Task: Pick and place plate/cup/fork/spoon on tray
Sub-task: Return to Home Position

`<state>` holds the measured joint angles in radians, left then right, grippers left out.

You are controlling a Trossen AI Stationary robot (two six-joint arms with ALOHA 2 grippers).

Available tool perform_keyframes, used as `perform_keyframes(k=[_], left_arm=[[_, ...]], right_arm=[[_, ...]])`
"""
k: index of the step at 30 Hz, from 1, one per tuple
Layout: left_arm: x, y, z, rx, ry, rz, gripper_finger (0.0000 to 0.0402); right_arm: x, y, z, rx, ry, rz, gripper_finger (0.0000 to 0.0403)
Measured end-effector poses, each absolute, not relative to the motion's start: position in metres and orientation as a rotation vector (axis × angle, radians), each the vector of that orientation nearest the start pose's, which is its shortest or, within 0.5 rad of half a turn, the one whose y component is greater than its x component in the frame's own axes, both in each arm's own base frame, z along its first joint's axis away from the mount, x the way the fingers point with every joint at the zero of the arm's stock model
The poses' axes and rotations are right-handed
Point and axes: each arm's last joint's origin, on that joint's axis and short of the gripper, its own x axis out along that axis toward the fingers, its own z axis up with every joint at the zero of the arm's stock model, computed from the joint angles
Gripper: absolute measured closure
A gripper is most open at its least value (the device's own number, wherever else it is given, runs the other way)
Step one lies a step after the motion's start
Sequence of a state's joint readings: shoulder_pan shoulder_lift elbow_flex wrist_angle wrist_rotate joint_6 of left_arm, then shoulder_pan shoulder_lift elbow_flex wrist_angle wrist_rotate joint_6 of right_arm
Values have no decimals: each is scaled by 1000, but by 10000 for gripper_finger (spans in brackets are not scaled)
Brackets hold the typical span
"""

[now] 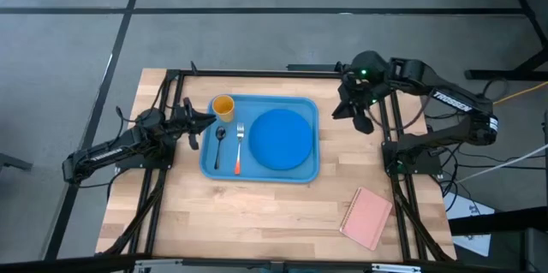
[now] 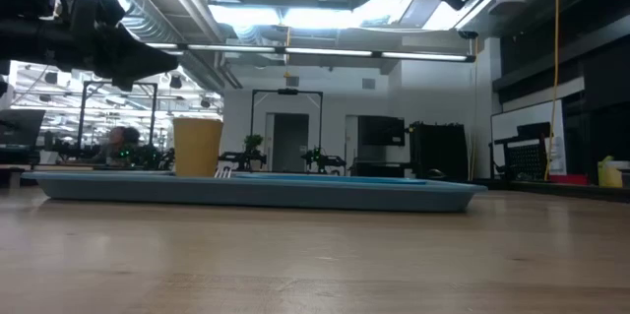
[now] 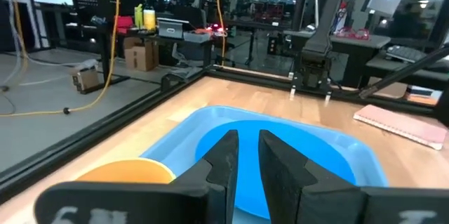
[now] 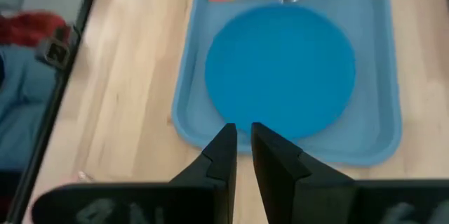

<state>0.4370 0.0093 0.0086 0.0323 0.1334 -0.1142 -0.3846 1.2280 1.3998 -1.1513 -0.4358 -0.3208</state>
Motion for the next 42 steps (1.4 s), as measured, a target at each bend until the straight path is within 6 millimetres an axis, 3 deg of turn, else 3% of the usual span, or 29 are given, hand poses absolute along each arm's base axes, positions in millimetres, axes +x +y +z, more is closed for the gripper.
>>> perform_keyframes(k=[9, 15, 25, 30, 34, 38, 42], left_arm=[[90, 38, 168, -64, -37, 327, 350], [90, 38, 168, -85, -40, 327, 350], [90, 38, 168, -88, -41, 327, 350], [90, 38, 168, -89, -41, 327, 350], [90, 38, 168, -89, -41, 327, 350], [90, 38, 168, -89, -41, 327, 350], [90, 38, 168, -89, -41, 327, 350]], right_arm=[[185, -63, 392, 151, 787, 90, 352], [150, -53, 392, 238, 769, -120, 352], [120, -41, 329, 352, 498, -184, 352], [127, -44, 294, 528, 358, -216, 352], [132, -46, 266, 579, 374, -238, 352], [132, -47, 250, 506, 417, -264, 352], [131, -46, 249, 490, 419, -243, 352]])
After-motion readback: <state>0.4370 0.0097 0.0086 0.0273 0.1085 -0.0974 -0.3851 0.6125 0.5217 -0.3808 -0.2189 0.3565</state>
